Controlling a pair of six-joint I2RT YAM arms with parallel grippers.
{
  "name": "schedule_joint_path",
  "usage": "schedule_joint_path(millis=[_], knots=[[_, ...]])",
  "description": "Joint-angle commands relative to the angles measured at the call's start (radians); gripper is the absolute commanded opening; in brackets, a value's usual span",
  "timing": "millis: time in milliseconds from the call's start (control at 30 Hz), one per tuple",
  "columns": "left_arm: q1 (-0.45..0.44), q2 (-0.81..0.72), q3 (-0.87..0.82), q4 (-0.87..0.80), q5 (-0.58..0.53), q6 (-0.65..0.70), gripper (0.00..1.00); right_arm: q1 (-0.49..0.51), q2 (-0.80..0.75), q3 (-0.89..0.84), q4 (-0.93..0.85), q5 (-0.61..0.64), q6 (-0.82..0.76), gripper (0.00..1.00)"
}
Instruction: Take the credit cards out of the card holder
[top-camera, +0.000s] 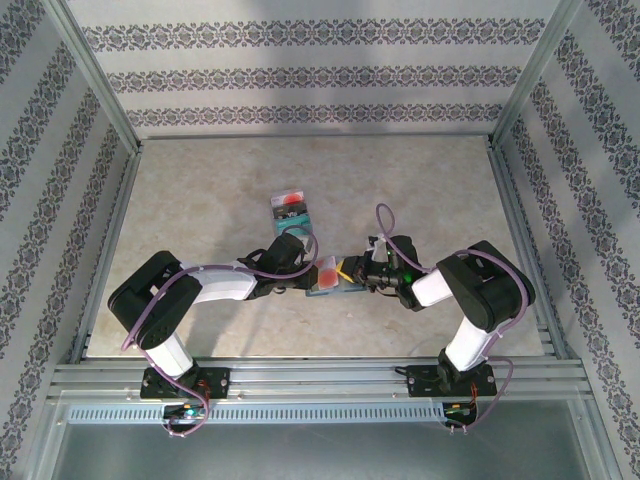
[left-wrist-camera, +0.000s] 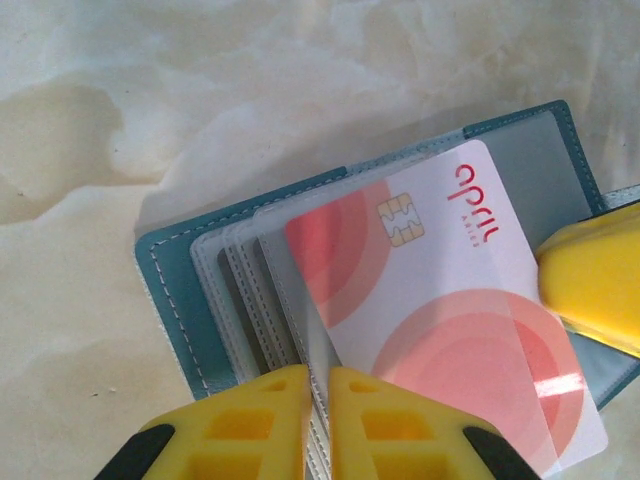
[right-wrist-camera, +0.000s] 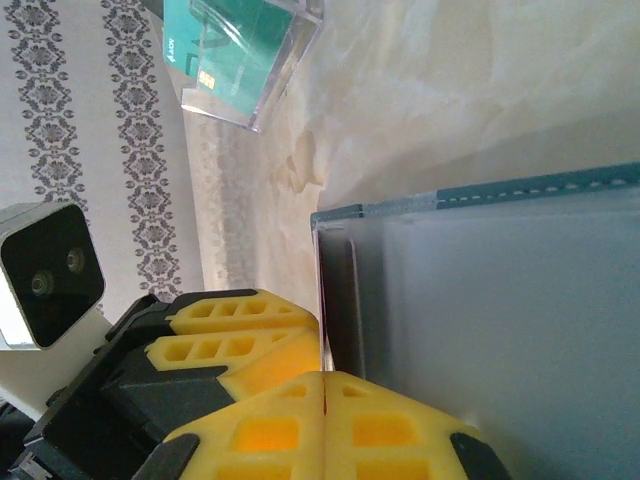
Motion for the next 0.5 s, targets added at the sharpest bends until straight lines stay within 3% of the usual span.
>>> schedule_joint_path(millis=[0, 467], knots=[[-0.003, 0.005, -0.012, -0.120, -0.017, 0.010, 0.13, -0.012, 0.007, -0.009, 0.054, -0.009, -0.009, 0.00], [-0.006, -0.103, 0.059, -0.182, -0.009, 0.049, 0.25, -0.011, 0.047, -0.010, 0.055, 0.007, -0.013, 0.00]])
